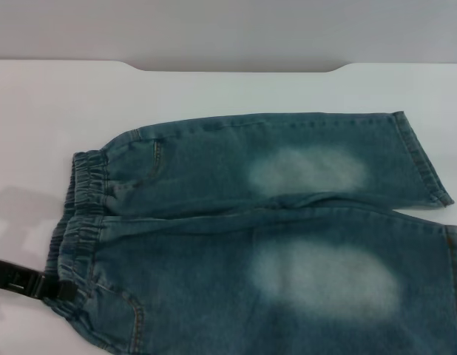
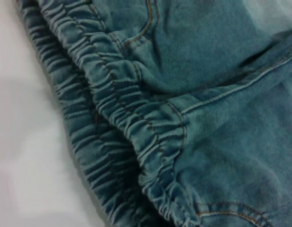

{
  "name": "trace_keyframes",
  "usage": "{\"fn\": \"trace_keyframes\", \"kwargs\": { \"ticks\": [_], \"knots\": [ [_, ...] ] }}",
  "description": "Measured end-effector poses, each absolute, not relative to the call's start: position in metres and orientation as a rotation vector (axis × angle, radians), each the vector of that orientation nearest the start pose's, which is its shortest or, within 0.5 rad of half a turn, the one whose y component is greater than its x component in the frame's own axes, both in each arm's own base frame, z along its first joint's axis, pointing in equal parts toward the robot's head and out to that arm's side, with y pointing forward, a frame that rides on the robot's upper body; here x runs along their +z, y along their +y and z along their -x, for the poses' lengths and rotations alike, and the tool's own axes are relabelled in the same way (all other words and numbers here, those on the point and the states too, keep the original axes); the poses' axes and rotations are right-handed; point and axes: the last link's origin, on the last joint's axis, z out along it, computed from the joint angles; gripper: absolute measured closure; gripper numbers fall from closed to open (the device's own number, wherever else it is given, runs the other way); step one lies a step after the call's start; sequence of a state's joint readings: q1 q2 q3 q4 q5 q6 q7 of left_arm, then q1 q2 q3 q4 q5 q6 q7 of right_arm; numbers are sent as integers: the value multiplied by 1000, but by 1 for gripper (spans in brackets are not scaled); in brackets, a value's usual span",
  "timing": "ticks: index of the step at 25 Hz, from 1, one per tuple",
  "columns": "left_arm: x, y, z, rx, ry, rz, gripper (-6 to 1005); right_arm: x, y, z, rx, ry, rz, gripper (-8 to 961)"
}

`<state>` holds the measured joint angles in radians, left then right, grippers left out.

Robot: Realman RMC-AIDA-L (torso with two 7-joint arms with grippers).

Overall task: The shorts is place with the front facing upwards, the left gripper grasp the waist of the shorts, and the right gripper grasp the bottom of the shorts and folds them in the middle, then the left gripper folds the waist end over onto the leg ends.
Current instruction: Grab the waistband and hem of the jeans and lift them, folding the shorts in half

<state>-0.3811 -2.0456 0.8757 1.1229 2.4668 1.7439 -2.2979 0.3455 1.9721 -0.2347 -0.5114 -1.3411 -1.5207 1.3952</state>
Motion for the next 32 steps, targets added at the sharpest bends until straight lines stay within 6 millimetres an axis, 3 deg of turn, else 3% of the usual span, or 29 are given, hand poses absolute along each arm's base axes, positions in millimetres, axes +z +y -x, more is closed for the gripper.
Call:
{"fn": "trace_keyframes", "kwargs": {
  "ticks": [3, 4, 5, 10, 13, 16, 25, 32],
  "knots": [
    [48, 284, 307, 143, -1585, 2512, 946, 181, 313, -325, 1303, 810, 1819, 439],
    [48, 285, 306, 142, -1583, 2513, 945, 189, 315, -305, 1228, 843, 1997, 439],
    [48, 285, 306, 142, -1583, 2513, 945, 189, 315, -305, 1228, 843, 1997, 438],
    [48, 287, 304, 138, -1574, 2518, 943, 191, 318, -263, 790, 867, 2419, 438],
    [49, 289, 302, 136, -1565, 2521, 941, 182, 313, -251, 509, 887, 2628, 438],
    [49, 290, 301, 135, -1560, 2526, 940, 172, 309, -248, 293, 925, 2763, 438],
    [52, 294, 297, 146, -1552, 2537, 936, 145, 291, -261, -175, 926, 2942, 439],
    [52, 296, 292, 150, -1546, 2557, 933, 127, 279, -278, -410, 973, 2997, 439]
  ]
}}
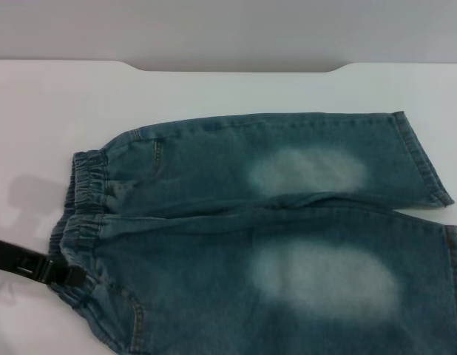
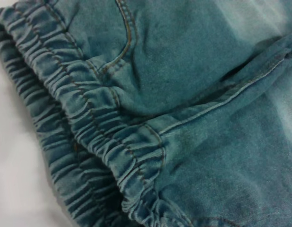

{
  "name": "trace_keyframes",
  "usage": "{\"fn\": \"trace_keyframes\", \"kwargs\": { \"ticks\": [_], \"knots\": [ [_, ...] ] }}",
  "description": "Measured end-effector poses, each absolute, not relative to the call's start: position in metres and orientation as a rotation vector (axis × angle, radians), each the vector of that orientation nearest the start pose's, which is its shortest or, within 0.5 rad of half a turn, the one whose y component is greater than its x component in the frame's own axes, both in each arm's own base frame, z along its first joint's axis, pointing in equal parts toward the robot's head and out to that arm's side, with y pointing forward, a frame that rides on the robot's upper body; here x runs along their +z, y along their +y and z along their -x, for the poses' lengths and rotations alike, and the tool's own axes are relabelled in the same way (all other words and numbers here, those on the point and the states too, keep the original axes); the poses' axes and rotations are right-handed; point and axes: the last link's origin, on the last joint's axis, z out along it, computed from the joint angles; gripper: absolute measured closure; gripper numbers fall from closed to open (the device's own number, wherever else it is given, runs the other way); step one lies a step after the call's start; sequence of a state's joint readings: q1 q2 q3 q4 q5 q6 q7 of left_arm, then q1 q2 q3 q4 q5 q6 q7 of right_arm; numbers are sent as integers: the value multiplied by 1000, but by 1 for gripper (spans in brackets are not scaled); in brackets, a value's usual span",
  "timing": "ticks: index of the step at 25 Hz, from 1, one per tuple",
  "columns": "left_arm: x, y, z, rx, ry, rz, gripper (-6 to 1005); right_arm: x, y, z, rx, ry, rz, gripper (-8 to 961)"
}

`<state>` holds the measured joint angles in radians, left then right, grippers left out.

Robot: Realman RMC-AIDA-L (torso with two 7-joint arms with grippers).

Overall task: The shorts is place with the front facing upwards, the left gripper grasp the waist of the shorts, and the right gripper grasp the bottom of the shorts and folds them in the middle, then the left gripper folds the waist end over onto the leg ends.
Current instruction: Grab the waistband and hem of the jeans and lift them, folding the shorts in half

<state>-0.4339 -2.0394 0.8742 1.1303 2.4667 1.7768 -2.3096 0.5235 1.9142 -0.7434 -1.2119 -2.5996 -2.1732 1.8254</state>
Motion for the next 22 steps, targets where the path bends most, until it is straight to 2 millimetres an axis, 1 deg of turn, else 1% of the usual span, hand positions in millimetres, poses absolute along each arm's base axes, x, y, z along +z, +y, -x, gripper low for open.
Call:
{"fn": "trace_keyframes", "kwargs": {
  "ticks": [2, 3, 4, 6, 7, 8, 12, 18, 22],
  "knots": [
    [52, 296, 291, 150, -1545, 2559, 932, 120, 276, -281, -439, 993, 3016, 439],
    [52, 297, 290, 150, -1541, 2562, 931, 114, 273, -283, -471, 1011, 3034, 439],
    [52, 297, 290, 150, -1541, 2562, 931, 114, 273, -283, -471, 1011, 3034, 439],
    [52, 298, 289, 150, -1537, 2566, 930, 107, 270, -285, -512, 1035, 3042, 439],
    [52, 298, 289, 151, -1535, 2567, 929, 101, 269, -289, -569, 1059, 3031, 438],
    [52, 299, 288, 152, -1534, 2568, 929, 101, 269, -289, -569, 1059, 3031, 438],
    [52, 299, 288, 152, -1534, 2569, 927, 93, 269, -296, -666, 1102, 2968, 438],
    [52, 299, 288, 154, -1527, 2574, 924, 81, 268, -302, -666, 1129, 2934, 440],
    [52, 298, 288, 157, -1526, 2577, 922, 73, 266, -304, -652, 1153, 2943, 444]
  ]
}}
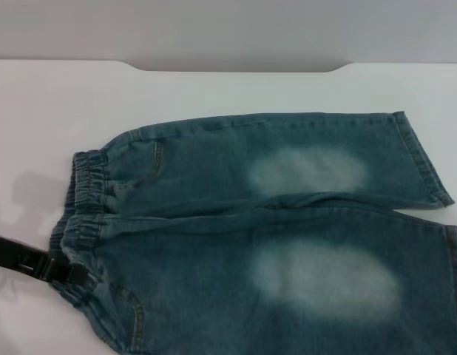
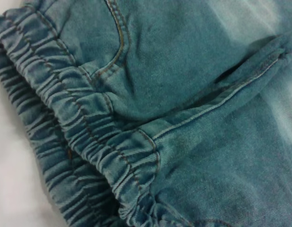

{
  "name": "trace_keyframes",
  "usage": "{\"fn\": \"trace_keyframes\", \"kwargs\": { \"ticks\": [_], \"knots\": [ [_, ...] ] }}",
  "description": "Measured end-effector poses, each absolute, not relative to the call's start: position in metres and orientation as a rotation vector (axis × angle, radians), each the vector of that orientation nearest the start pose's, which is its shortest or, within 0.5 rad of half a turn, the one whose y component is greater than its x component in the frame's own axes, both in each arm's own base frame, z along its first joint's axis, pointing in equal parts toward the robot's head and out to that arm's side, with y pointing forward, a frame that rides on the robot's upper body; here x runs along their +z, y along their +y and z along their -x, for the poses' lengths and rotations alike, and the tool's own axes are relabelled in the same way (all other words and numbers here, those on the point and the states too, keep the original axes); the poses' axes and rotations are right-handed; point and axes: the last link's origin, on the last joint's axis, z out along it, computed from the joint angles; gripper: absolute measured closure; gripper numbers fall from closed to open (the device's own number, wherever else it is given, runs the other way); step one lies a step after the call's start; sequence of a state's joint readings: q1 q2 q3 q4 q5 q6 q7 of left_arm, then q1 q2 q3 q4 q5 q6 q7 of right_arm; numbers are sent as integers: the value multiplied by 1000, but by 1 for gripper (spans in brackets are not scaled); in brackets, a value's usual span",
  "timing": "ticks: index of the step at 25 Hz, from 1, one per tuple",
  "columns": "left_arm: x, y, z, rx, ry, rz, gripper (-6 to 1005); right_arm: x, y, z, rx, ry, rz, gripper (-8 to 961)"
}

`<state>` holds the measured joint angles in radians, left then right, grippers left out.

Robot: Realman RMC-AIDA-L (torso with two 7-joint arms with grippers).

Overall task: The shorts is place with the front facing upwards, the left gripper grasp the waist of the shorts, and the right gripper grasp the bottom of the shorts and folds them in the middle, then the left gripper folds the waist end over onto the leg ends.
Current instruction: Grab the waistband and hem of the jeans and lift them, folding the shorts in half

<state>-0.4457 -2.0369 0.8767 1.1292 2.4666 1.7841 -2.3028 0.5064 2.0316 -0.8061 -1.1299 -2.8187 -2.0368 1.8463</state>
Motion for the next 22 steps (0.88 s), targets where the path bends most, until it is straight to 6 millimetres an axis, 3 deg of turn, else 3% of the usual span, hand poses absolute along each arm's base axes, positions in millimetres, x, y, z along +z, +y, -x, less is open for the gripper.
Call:
{"fn": "trace_keyframes", "kwargs": {
  "ticks": [22],
  "knots": [
    [49, 296, 289, 160, -1533, 2587, 912, 66, 268, -309, -685, 1167, 2920, 446]
  ]
}}
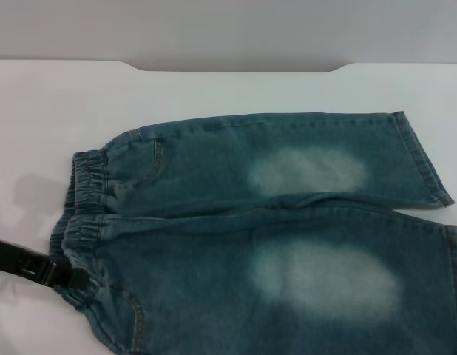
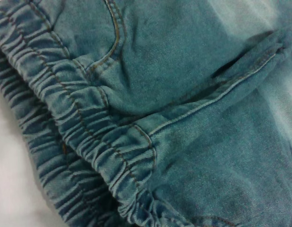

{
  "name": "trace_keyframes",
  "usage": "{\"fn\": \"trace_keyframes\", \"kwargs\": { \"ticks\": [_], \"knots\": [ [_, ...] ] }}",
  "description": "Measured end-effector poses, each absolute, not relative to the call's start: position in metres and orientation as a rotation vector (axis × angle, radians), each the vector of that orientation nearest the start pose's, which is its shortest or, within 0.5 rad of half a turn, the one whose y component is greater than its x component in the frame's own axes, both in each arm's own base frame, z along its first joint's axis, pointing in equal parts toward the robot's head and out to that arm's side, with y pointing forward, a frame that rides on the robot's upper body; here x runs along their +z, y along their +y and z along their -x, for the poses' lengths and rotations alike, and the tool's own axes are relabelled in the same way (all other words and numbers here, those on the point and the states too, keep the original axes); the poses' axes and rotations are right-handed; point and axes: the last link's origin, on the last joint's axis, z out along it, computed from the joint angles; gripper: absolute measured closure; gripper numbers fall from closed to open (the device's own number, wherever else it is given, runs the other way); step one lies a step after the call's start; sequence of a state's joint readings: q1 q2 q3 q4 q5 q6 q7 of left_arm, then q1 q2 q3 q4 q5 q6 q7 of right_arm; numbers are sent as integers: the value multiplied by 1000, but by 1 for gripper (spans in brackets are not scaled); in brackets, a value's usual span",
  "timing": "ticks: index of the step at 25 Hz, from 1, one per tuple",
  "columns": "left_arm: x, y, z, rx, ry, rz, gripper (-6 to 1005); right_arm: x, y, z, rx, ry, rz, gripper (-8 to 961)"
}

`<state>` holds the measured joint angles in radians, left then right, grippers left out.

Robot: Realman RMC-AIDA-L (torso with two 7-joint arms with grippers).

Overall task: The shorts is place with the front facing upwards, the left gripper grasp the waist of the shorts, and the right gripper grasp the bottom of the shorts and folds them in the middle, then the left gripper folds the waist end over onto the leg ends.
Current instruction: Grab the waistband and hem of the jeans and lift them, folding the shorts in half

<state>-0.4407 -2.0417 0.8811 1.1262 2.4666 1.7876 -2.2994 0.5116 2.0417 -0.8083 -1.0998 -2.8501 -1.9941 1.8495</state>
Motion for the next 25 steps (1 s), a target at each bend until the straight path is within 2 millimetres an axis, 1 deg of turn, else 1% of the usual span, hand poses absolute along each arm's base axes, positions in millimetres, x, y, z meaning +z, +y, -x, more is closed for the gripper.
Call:
{"fn": "trace_keyframes", "kwargs": {
  "ticks": [10, 17, 25],
  "knots": [
    [48, 296, 288, 159, -1534, 2592, 908, 56, 271, -302, -683, 1130, 2946, 448],
    [48, 297, 287, 161, -1527, 2595, 905, 55, 273, -300, -681, 1118, 2955, 448],
    [48, 297, 287, 161, -1527, 2595, 901, 49, 273, -296, -683, 1102, 2983, 449]
  ]
}}
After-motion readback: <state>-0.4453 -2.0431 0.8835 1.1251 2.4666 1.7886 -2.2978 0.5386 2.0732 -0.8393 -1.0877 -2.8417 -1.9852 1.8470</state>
